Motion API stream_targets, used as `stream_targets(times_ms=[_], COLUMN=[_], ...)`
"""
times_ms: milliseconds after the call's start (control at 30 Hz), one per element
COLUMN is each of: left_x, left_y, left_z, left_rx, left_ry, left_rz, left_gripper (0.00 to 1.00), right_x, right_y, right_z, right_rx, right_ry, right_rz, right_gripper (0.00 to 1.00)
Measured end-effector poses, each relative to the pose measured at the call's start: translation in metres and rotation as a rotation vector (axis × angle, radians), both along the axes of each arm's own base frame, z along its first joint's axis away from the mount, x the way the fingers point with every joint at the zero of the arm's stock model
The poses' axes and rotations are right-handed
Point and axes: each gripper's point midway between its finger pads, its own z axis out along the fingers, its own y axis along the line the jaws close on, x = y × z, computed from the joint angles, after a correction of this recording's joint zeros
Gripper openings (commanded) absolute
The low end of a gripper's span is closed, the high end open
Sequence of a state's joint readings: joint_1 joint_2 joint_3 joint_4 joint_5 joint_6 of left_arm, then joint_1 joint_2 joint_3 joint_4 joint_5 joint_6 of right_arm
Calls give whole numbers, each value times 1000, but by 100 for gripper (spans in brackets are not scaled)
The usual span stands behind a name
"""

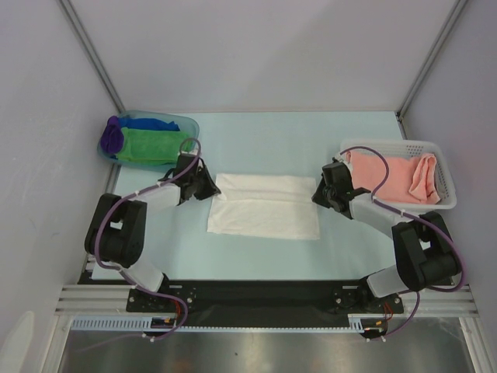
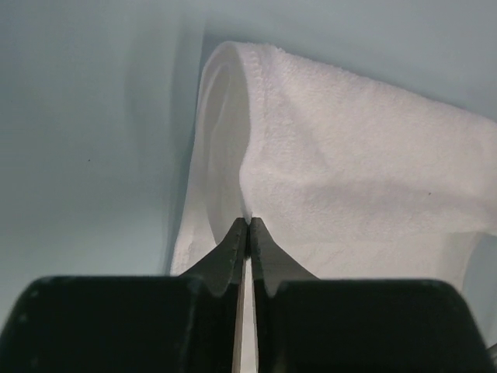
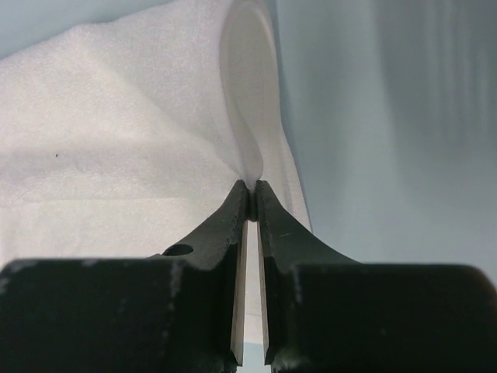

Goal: Fold and stack the towels
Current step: Fold the towel

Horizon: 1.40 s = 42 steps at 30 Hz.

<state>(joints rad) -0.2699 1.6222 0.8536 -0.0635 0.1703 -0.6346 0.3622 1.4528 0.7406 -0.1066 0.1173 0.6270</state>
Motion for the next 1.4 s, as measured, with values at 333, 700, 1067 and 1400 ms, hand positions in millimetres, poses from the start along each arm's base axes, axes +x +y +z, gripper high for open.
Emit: stream_targets(times_ms=[333,700,1067,1400], left_x=[-19,-24,-27,-30], left_y=[2,10,16,13], left_z=[-22,-20,-11,-17], left_rx=[-13,4,17,-10], left_ry=[38,14,5,24], left_rz=[1,31,64,73], left_gripper=[44,45,44,39], right_x=[-2,-2,-1,0], right_y=[0,1,0,0], right_z=[-7,-10,-11,-11], right_rx=[-1,2,2,4], right_ry=[16,24,25,22], right_rz=[2,6,3,3], right_gripper=[4,3,1,1])
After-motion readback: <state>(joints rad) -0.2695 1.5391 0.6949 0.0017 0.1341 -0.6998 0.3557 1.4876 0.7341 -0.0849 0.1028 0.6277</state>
